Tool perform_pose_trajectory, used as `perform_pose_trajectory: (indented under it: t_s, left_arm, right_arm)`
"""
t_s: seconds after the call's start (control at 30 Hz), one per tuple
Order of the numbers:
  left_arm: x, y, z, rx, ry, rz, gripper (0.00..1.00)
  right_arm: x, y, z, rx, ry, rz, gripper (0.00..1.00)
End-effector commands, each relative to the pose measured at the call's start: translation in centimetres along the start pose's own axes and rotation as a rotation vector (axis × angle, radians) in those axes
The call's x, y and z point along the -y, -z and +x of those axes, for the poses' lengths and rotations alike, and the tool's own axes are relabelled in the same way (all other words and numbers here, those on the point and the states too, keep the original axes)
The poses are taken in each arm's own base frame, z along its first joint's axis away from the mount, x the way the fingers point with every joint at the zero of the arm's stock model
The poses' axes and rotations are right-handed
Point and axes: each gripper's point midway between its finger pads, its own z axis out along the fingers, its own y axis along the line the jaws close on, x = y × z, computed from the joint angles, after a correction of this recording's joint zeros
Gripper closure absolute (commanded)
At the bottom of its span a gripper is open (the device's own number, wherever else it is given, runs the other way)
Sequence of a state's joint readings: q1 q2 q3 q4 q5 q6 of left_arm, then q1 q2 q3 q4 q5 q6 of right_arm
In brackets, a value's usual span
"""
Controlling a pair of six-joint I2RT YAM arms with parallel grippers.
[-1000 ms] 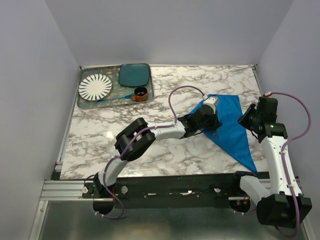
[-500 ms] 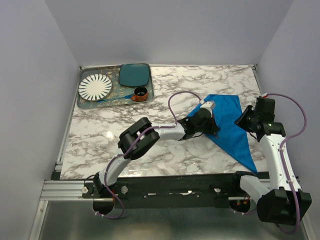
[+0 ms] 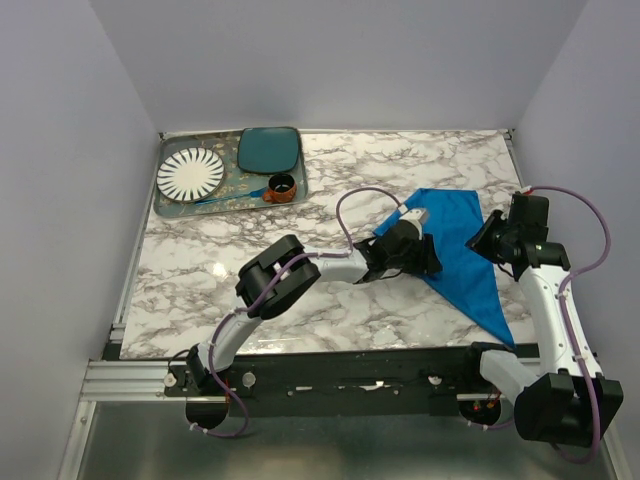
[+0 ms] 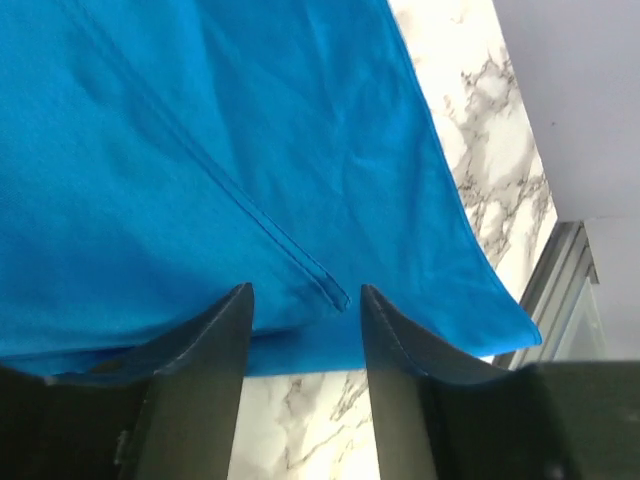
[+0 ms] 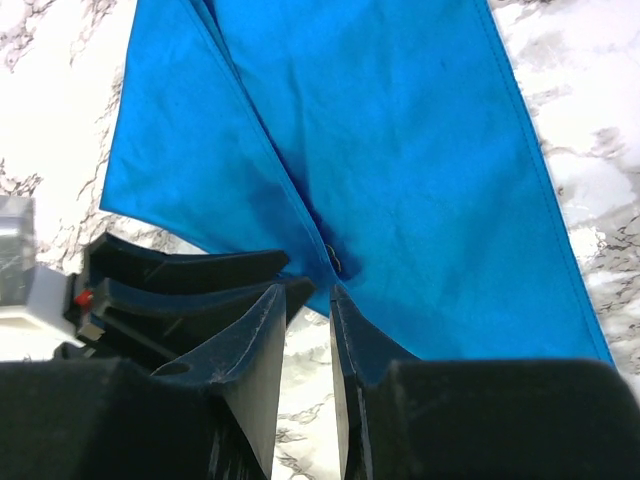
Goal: Fold the napkin, place the utensils inside, and roll it up
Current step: Fold the napkin
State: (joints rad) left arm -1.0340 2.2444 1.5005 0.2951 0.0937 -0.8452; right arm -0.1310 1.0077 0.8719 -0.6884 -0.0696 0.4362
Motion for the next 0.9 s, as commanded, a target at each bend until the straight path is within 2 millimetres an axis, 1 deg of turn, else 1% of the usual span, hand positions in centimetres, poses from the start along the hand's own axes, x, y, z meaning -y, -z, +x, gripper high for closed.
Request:
perform_pose_trajectory:
  t_s: [0.0,0.03,0.07,0.13,0.17,0.2,0.23,0.27,0.33,0.37,0.4,0.43,0.47,0.5,0.53,0.57,0.6,0.63,0.67,0.7,0.73,0.8,0.87]
  left_arm:
    - [2.7,1.7,-0.4,-0.044,0.000,0.112,0.37]
    - [3.4,2.3,-1.0,-0.047,0.002,0.127,0.07]
    - [5.4,3.5,-2.3,-0.044,-0.007,0.179,0.01]
    - [6.7,4.6,-3.4,-0.050,-0.034,0.196,0.01]
    - [8.5,6.0,-5.2,-0.025,-0.055,0.217,0.01]
    - [8.5,6.7,-5.5,-0.039,-0.073,0.212,0.01]
    - [8.9,7.5,-6.3,-0.029,-0.078,0.220,0.01]
    - [9.8,8.9,-7.3,-0.012,-0.086,0.233,0.02]
    - [9.1,10.2,-8.3,-0.013,-0.100,0.219,0.07]
    - [8.8,11.2,-9.0,-0.001,-0.102,0.208,0.10]
    - [7.7,11.6,-9.1,-0.009,-0.092,0.178,0.14]
    - [5.9,12.0,-10.4,0.010,-0.077,0.152,0.23]
    - [4.5,12.5,-10.4,0.005,-0.064,0.132,0.26]
    - [3.6,12.8,-10.5,-0.004,-0.043,0.118,0.27]
    - [2.6,13.1,-10.8,-0.012,-0.024,0.118,0.29]
    - [1.8,13.9,-10.9,-0.027,-0.014,0.128,0.30]
    - [1.4,14.5,-10.8,-0.031,-0.018,0.117,0.30]
    - [1.3,14.9,-10.6,-0.030,-0.029,0.107,0.30]
    - [1.8,16.1,-11.1,-0.006,-0.072,0.114,0.29]
    - [1.3,16.5,-10.3,-0.028,-0.068,0.096,0.29]
    - [1.3,16.9,-10.0,-0.031,-0.071,0.096,0.28]
    - [1.6,18.0,-9.7,-0.034,-0.083,0.103,0.29]
    - [2.1,18.8,-9.8,-0.027,-0.095,0.113,0.28]
  right_arm:
    - [-1.2,0.3,0.2,-0.024,-0.011,-0.063,0.68]
    - [-1.3,0.6,0.5,-0.031,-0.022,-0.071,0.68]
    - [-1.2,0.9,0.7,-0.025,-0.033,-0.072,0.66]
    - [-0.4,1.0,1.3,-0.028,-0.066,-0.046,0.60]
    - [0.0,1.2,1.5,-0.015,-0.074,-0.034,0.55]
    - [0.8,1.1,1.9,-0.020,-0.093,-0.011,0.54]
    - [1.3,1.0,2.4,-0.033,-0.115,0.010,0.53]
    - [1.7,1.0,2.5,-0.035,-0.135,0.017,0.50]
    - [2.3,0.7,3.2,-0.057,-0.165,0.029,0.46]
    - [2.2,0.6,3.5,-0.071,-0.186,0.019,0.43]
    - [2.4,0.4,3.7,-0.082,-0.206,0.020,0.42]
    - [2.6,0.2,4.4,-0.103,-0.223,0.020,0.41]
    - [2.5,0.2,5.2,-0.133,-0.264,0.009,0.41]
    - [2.8,0.1,5.8,-0.143,-0.301,0.010,0.41]
    - [3.3,-0.1,7.3,-0.162,-0.334,0.017,0.41]
    - [4.1,-0.2,7.6,-0.146,-0.402,0.070,0.41]
    - [5.2,-0.1,8.0,-0.138,-0.449,0.128,0.42]
    - [6.2,0.4,9.1,-0.159,-0.490,0.197,0.43]
    - [7.8,0.5,9.4,-0.140,-0.543,0.287,0.44]
    - [8.9,0.8,9.7,-0.133,-0.598,0.344,0.45]
    - [10.2,1.4,11.1,-0.161,-0.649,0.430,0.46]
    - [12.0,1.8,12.2,-0.158,-0.778,0.508,0.46]
    - [12.7,1.8,12.4,-0.128,-0.844,0.518,0.48]
